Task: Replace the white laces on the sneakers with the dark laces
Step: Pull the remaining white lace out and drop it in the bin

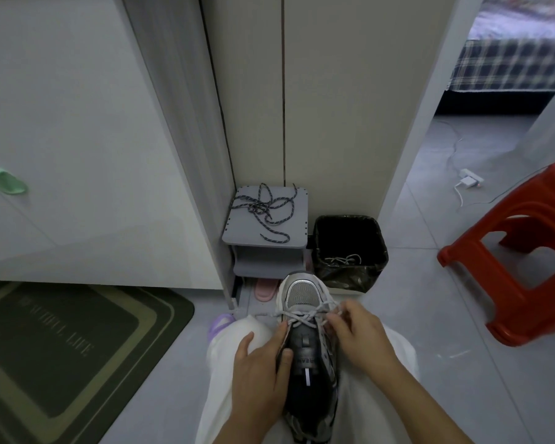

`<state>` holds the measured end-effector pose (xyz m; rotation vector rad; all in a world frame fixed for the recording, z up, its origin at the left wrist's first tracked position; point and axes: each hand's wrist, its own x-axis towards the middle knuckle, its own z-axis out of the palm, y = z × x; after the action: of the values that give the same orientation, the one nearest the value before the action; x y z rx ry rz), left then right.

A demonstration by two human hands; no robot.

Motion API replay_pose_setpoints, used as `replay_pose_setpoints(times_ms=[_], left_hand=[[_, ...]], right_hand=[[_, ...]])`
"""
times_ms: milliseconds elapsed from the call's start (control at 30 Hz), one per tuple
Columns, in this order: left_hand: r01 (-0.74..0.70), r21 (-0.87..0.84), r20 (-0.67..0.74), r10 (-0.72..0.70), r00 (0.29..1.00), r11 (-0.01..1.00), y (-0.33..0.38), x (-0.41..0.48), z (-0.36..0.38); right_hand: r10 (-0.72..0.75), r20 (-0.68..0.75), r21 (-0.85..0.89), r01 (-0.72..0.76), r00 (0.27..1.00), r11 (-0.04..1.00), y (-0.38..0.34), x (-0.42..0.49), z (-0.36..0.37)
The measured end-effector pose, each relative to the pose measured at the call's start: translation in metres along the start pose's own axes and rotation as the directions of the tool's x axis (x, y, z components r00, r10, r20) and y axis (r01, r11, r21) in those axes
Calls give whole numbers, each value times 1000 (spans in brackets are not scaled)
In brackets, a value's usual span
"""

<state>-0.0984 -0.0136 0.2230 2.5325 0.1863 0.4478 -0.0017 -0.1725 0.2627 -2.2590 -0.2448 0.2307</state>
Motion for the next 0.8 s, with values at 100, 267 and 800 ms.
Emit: replay_pose_setpoints(times_ms=[100, 267, 800], left_hand=[[27, -35, 18, -27, 999, 999, -2, 0, 1], [38, -54, 27, -37, 999, 998, -3, -1, 3], [56, -70, 56, -52, 997, 996, 1, -1, 1]], right_hand=[[149, -34, 428, -121, 988, 896, -6, 10, -10], [-18, 8, 37, 17, 1000, 999, 3, 4, -2], [-5, 112, 42, 0, 994, 999, -4, 4, -3]])
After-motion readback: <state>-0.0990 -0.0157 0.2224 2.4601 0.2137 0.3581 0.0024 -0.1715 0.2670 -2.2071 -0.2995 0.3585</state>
